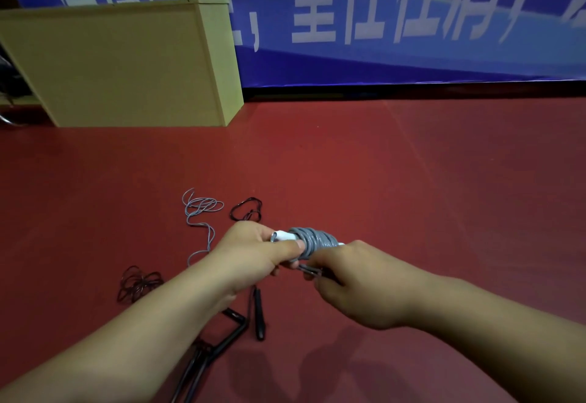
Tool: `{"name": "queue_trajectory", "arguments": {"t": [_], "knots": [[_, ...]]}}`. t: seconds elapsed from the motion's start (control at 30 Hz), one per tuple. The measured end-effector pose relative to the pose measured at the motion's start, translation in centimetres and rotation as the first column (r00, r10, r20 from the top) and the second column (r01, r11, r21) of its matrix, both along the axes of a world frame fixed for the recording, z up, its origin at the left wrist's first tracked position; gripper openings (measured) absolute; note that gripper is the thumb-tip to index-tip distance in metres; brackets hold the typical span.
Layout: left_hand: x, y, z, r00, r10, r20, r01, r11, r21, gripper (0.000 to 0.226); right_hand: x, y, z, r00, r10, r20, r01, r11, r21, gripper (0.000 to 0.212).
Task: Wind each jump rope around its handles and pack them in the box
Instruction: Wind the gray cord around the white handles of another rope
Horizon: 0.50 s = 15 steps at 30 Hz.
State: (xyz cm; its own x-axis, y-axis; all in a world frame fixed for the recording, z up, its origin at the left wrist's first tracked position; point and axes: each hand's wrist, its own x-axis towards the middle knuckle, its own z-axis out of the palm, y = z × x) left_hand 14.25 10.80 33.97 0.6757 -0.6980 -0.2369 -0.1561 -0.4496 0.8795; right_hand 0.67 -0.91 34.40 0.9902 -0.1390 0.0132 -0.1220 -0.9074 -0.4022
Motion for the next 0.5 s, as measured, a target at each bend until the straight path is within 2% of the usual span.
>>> {"name": "queue_trajectory", "arguments": {"t": [0.17, 0.33, 0.5], "knots": [[0.3, 0.3, -0.3, 0.995, -0.021, 0.099, 0.014, 0.997, 0.074, 0.023, 0.0, -0.1, 0.6, 0.997, -0.048, -0.053, 0.045, 0.998, -0.049, 0.018], [0.5, 0.6, -0.6, 0.963, -0.149, 0.223, 0.109, 0.977, 0.182, 0.024, 0.0, -0.3, 0.9, 0.984, -0.11, -0.143, 0.116, 0.993, 0.03, 0.024], [0.3, 0.6, -0.4, 0.854, -0.329, 0.402, 0.196, 0.921, 0.338, 0.031, 0.2, -1.1, 1.0, 0.986, -0.16, -0.052, 0.163, 0.985, 0.057, 0.022]]}}
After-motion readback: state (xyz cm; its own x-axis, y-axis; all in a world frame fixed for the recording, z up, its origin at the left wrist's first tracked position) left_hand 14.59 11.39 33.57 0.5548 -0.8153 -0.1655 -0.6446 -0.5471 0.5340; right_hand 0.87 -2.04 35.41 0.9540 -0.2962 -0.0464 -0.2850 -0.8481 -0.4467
